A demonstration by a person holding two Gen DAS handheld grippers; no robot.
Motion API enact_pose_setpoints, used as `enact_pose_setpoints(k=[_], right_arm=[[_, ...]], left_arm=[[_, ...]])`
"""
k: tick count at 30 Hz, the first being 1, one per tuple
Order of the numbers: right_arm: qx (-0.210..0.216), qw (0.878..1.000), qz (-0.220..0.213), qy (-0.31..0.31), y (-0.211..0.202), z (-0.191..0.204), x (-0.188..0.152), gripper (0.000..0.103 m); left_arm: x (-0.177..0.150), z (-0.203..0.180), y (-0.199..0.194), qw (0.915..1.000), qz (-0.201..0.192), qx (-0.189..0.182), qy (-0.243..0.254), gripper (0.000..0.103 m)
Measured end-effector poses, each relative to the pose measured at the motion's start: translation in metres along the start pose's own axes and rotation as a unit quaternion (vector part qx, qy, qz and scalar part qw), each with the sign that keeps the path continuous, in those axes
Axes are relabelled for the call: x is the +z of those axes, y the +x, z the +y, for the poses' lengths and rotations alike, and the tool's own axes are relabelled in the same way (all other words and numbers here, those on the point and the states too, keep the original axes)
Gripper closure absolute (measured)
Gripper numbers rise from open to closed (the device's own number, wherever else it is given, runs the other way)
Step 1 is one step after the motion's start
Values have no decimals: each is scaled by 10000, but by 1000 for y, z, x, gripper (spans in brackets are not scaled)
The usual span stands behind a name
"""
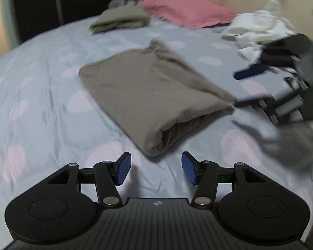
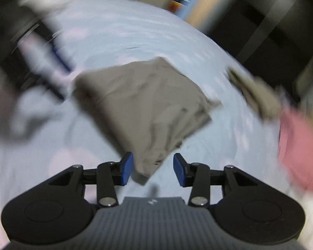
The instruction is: Fold clothes
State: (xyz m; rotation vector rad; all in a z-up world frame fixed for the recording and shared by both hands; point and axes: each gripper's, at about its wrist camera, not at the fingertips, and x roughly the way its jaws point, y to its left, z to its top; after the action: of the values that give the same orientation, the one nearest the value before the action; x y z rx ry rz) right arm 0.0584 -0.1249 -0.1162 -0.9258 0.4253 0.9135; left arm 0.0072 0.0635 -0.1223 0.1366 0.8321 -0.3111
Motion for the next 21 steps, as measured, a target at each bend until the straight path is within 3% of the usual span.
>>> enact_pose_setpoints(k=[3, 4, 5, 7, 10, 13, 15, 16, 17, 21], right_arm=[[-223, 9962, 66, -843, 15, 19, -5, 60], [-298, 9932, 89, -1119, 19, 25, -6, 69], [-372, 9895, 112, -1395, 24, 31, -8, 89], [-527, 9913, 129, -1201, 30, 17, -2, 97], [-870, 9921, 64, -903, 34, -6, 5, 95], [-602, 9946, -73, -837, 32, -18, 5, 95], [-362, 9936, 22, -1068, 34, -12, 0, 83], [-314, 9930, 4, -1139, 33, -9, -3, 66], [-266, 9923, -18, -1208, 32, -7, -6, 59], [-219, 9847, -137, -1722, 29, 6, -10, 57]], left_arm=[[2, 9, 8, 9993, -56, 9, -377, 52], [2, 12, 10, 9987, -76, 12, -500, 52], [3, 16, 9, 9982, -130, 30, -577, 52], [4, 24, 7, 9971, -247, 44, -714, 52], [3, 34, 7, 9955, -329, -177, -867, 58], [-1, 35, 12, 9949, -189, -265, -960, 60], [-6, 33, 14, 9954, -121, -271, -916, 60], [-8, 32, 14, 9956, -111, -275, -884, 60], [-9, 31, 13, 9958, -148, -267, -860, 60], [-8, 34, 14, 9944, -154, -306, -1002, 59]])
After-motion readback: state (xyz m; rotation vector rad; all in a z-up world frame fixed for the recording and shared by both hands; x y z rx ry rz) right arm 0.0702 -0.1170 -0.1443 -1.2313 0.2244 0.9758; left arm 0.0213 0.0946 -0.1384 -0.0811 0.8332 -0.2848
